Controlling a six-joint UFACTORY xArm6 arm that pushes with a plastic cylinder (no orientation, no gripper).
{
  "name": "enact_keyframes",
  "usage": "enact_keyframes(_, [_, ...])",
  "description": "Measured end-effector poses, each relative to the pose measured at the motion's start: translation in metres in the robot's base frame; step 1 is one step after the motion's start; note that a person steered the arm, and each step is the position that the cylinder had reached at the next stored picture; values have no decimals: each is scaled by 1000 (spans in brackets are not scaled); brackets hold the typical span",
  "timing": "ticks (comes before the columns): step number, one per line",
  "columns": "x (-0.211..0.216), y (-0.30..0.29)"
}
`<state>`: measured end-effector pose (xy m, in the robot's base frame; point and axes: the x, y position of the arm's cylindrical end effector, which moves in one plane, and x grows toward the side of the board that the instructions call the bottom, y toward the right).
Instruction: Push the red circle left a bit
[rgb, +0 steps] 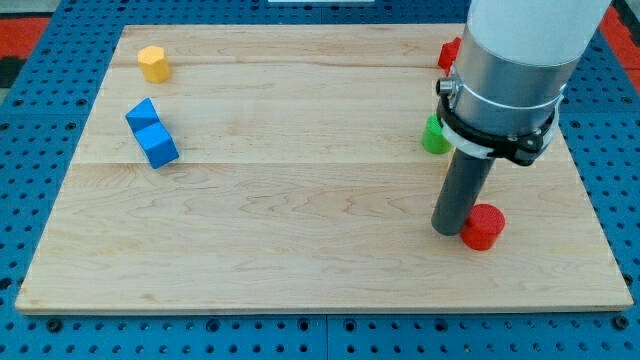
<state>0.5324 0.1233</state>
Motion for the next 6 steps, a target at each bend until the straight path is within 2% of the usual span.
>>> enact_keyframes(2, [24, -33])
enact_keyframes(3, [55, -14])
enact_keyframes(4, [46, 75])
enact_keyframes(5, [21, 116])
enact_keyframes(6, [13, 83])
